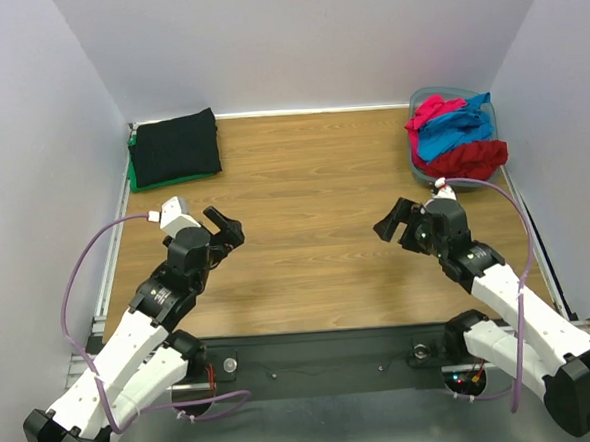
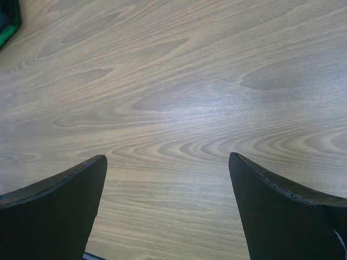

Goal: Fold and stack the t-shirts
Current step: Grab the tshirt from the pile, then move the tshirt to the center of the board

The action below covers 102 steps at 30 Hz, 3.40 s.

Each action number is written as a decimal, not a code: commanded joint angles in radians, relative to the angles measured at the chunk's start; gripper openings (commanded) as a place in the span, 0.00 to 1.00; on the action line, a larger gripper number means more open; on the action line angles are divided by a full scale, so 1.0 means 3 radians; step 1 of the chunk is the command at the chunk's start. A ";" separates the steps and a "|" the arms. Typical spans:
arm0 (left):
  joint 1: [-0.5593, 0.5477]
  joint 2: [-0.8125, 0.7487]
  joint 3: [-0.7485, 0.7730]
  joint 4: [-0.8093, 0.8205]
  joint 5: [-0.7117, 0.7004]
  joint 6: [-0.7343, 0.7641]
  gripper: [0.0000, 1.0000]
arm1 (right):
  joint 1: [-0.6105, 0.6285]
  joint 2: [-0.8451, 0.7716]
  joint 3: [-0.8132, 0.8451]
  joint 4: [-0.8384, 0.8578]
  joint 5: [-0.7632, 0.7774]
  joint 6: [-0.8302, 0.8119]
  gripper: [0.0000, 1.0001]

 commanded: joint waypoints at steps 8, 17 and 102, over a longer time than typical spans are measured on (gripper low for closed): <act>-0.0002 0.0035 0.0065 0.0209 -0.0199 -0.0032 0.99 | -0.0001 0.0529 0.0887 -0.0009 0.0864 -0.0324 1.00; 0.0004 0.0122 0.0106 0.0174 -0.0327 -0.0022 0.99 | -0.0837 0.1977 0.2626 -0.0392 0.0851 -0.0754 1.00; 0.0019 0.0030 0.0275 -0.0537 -0.0184 -0.0584 0.99 | -0.0031 0.1467 0.2482 -0.1016 0.1206 -0.0515 0.78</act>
